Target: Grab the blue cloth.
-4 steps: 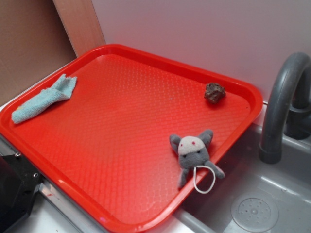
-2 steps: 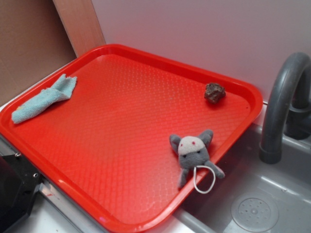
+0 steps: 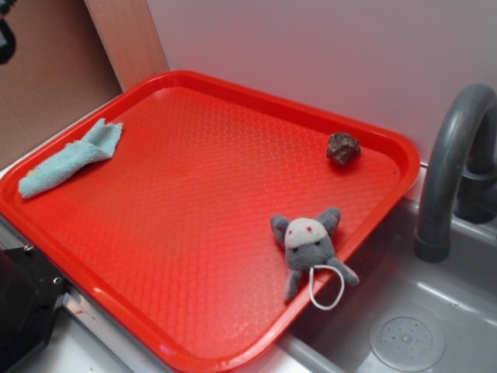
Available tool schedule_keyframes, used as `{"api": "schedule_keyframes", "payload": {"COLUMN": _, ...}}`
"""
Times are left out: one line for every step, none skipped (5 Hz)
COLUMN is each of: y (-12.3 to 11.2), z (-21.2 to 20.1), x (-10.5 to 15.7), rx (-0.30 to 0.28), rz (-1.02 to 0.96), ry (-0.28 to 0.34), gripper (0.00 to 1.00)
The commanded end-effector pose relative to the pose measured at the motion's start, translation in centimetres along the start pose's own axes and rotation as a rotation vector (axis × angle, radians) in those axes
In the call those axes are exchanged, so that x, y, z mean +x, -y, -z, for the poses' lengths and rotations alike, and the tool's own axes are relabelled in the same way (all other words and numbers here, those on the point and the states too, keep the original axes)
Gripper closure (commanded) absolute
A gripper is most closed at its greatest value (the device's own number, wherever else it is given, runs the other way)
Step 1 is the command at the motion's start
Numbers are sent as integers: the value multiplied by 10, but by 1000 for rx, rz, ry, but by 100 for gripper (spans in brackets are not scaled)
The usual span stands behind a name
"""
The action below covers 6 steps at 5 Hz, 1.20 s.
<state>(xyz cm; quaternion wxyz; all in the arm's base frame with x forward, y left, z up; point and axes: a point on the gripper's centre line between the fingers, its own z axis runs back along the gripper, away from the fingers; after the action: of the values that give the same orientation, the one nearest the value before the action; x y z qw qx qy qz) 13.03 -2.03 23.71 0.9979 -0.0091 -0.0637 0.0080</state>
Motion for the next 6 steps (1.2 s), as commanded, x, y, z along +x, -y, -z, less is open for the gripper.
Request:
{"api": "schedule_keyframes", "payload": {"y": -59, "z": 38, "x": 37, "rx": 180, "rz": -12, "ry": 19, "gripper": 0}}
{"api": "schedule_keyframes", "payload": {"y": -82, "z": 64, "x": 36, "rx": 242, "rz": -12, "ry": -8, "gripper": 0}}
{"api": "schedule_keyframes", "payload": {"y": -97, "z": 87, "x": 32, "rx": 259, "rz": -29, "ry": -61, "gripper": 0}}
{"api": "schedule_keyframes", "payload": {"y": -121, "z": 110, "x": 33, "rx": 267, "rz": -101, "ry": -116, "gripper": 0}}
{"api": "schedule_keyframes", "payload": {"y": -140, "z": 125, "x": 36, "rx": 280, "rz": -160, "ry": -167, "gripper": 0}}
{"api": "schedule_keyframes", "payload": {"y": -159, "z": 137, "x": 38, "rx": 289, "rz": -220, "ry": -196, "gripper": 0}}
